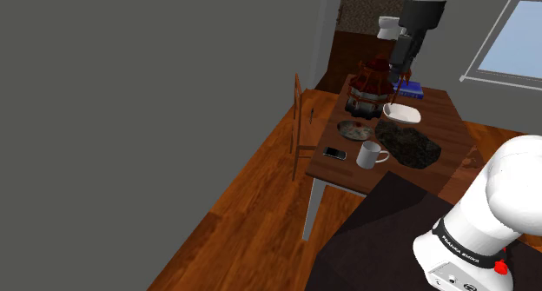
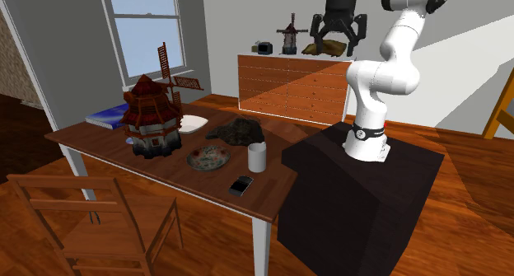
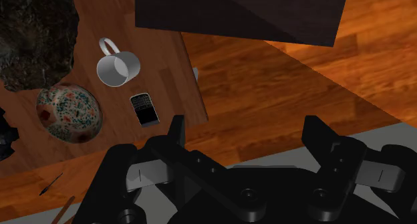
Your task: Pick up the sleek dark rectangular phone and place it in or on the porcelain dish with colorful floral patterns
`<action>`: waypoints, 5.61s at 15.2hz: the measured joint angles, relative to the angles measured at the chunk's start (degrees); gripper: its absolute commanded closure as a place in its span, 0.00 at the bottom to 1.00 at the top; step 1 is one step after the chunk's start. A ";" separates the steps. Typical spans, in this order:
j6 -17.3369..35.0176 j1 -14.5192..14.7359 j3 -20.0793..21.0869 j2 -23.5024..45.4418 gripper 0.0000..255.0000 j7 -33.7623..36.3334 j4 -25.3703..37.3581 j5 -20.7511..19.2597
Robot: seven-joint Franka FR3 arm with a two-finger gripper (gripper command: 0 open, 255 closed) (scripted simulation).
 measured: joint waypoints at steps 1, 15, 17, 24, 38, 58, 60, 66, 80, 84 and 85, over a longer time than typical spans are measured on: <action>0.00 0.00 0.00 0.00 0.00 0.00 0.00 0.00; 25.68 -2.37 -9.52 10.84 0.00 -8.14 -13.85 -4.98; 30.18 -2.60 -11.09 13.95 0.00 -9.46 -15.06 -5.41; 44.93 -2.45 -16.63 27.65 0.00 -15.31 -15.65 -4.48; 66.45 -6.13 -16.71 63.06 0.00 -39.58 -3.85 19.16; 73.52 -14.38 -8.69 79.49 1.00 -48.04 5.37 27.94; 73.51 -14.38 -8.68 79.50 1.00 -48.04 5.36 27.94; 73.51 -14.38 -8.68 79.50 1.00 -48.04 5.36 27.94; 67.03 -10.13 -14.02 70.13 1.00 -44.20 2.35 23.07; 64.89 -8.89 -15.61 67.26 1.00 -42.73 1.70 21.17; 64.26 -8.59 -16.07 66.39 1.00 -42.36 1.50 20.58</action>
